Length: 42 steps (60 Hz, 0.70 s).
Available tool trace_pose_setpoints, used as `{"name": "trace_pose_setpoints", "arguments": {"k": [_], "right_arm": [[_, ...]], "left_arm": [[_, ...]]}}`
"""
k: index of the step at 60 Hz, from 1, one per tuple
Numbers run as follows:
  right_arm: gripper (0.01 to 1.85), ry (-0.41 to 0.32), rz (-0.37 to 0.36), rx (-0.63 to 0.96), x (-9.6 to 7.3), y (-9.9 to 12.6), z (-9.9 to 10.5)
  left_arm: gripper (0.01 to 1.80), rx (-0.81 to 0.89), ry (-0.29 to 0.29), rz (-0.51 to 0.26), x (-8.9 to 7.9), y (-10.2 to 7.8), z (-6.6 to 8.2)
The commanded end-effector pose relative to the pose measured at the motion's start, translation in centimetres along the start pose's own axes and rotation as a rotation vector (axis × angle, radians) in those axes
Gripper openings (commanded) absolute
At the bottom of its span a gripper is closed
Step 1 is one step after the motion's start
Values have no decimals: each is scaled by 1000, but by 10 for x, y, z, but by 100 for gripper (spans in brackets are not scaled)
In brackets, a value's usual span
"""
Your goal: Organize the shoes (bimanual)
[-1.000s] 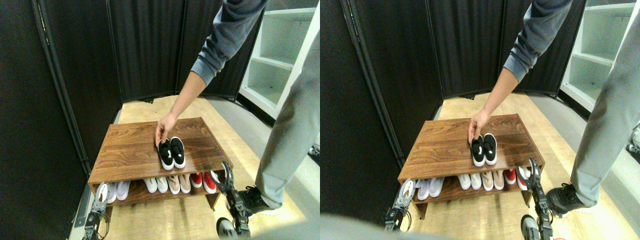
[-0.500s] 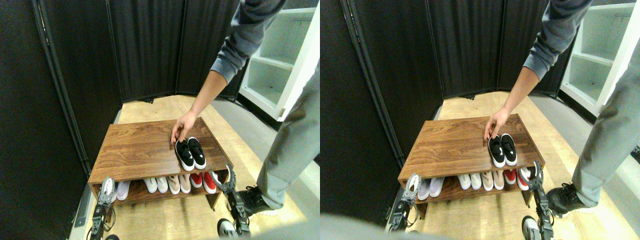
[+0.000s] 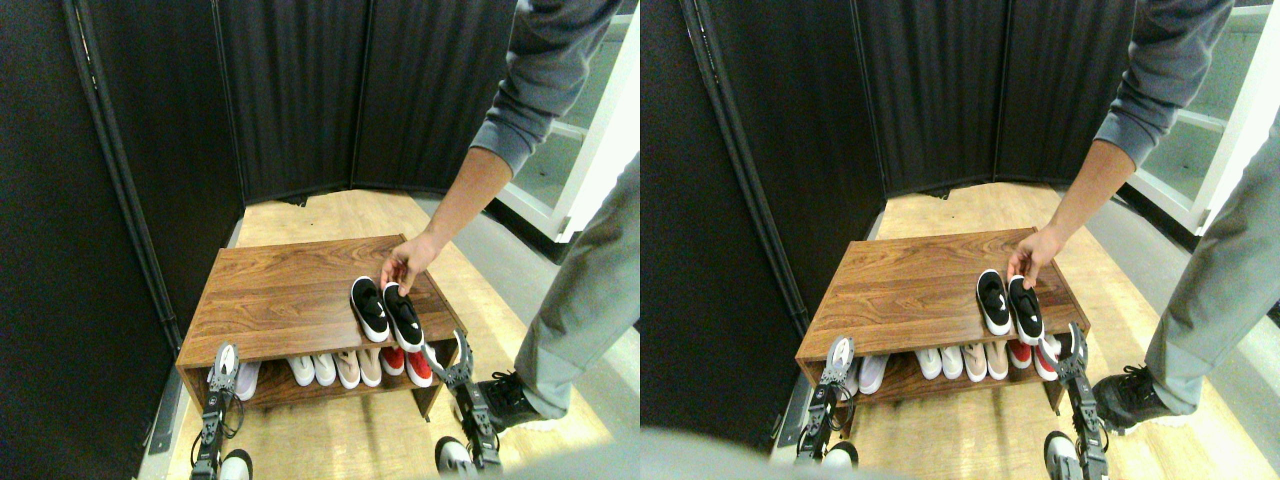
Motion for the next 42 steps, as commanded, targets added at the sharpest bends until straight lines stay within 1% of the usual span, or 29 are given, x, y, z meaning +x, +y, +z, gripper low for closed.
{"name": "trace_pose_setpoints", "arguments": {"k": [1,7,11,18,23,25,27,28,30,31,35,37,40,41,42], "right_arm": [[54,-34,22,-7,0,8,8],[54,-38,23,1,0,8,9],[53,-42,25,1,-1,8,9],[54,-39,26,8,-2,8,10],[58,-35,28,42,-3,8,10],[65,-35,29,81,-4,8,11],[75,-25,15,153,-4,9,11],[82,-23,11,167,-5,9,12],[88,-18,10,186,-6,9,13],[88,-18,10,186,-6,9,13],[104,29,30,302,-8,9,15],[111,44,30,319,-8,8,16],[115,55,37,326,-9,7,17],[123,64,29,336,-9,6,17],[123,64,29,336,-9,6,17]], "left_arm": [[1,9,-20,-27,3,-5,-1],[1,26,-11,-20,3,-2,-2],[4,26,-14,-15,3,1,-2],[2,14,-29,-9,4,1,-2],[9,22,-29,-3,4,3,-2],[12,24,-33,3,5,4,-2],[13,32,-36,10,5,4,-3],[14,35,-36,11,5,5,-3],[14,42,-39,13,6,5,-4],[14,42,-39,13,6,5,-4],[14,57,-37,20,6,7,-6],[13,56,-38,23,6,7,-7],[14,61,-35,21,6,7,-8],[14,65,-31,19,6,7,-8],[14,65,-31,19,6,7,-8]]}}
